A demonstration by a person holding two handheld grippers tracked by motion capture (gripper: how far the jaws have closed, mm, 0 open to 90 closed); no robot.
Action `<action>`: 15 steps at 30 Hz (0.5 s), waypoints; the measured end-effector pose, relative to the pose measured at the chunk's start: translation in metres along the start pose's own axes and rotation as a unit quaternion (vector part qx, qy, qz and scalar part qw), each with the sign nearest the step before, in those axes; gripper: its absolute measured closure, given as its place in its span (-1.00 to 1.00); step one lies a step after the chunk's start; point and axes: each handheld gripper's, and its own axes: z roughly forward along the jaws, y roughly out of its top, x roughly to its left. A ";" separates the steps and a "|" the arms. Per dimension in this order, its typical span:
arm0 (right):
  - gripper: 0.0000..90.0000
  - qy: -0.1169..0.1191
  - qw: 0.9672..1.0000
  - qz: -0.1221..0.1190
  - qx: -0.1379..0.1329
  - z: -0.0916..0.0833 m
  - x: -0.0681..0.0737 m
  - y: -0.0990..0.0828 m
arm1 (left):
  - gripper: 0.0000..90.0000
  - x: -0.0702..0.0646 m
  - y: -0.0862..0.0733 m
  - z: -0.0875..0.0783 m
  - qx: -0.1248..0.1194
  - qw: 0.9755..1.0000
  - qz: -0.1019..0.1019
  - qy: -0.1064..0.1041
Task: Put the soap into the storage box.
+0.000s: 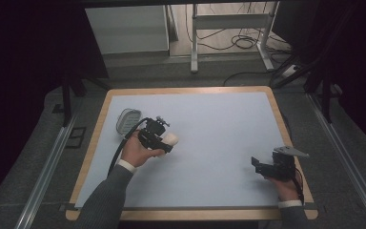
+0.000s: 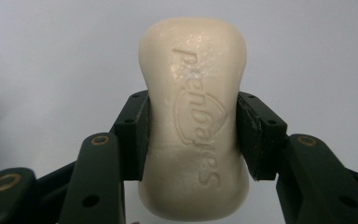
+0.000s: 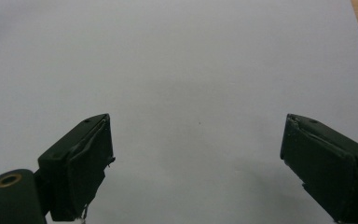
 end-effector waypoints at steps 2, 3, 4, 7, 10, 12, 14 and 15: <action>-0.80 -0.001 1.000 -0.001 0.000 0.000 0.000 0.000 | 0.10 0.003 0.000 -0.002 -0.002 1.000 -0.003 0.002; -0.80 -0.001 1.000 -0.001 0.000 0.000 0.000 0.000 | 0.10 0.005 0.000 -0.002 -0.003 1.000 -0.005 0.001; -0.80 -0.001 1.000 -0.001 0.000 0.000 0.000 0.000 | 0.10 0.006 0.000 -0.003 -0.003 1.000 -0.007 0.000; -0.80 -0.001 1.000 -0.001 0.000 0.000 0.000 0.000 | 0.10 0.009 0.000 -0.004 -0.002 1.000 -0.008 0.000; -0.80 -0.001 1.000 -0.001 0.000 0.000 0.000 0.000 | 0.10 0.012 0.000 -0.005 -0.004 1.000 -0.010 -0.002; -0.80 0.001 1.000 -0.001 -0.001 -0.001 0.000 0.000 | 0.10 0.014 -0.001 -0.007 -0.002 1.000 -0.011 0.002; -0.80 0.001 1.000 0.000 -0.002 -0.001 0.000 0.001 | 0.10 0.015 0.000 -0.009 -0.002 1.000 -0.011 0.007; -0.80 0.002 1.000 0.001 -0.003 -0.001 0.000 0.001 | 0.10 0.017 0.000 -0.010 -0.002 1.000 -0.012 0.009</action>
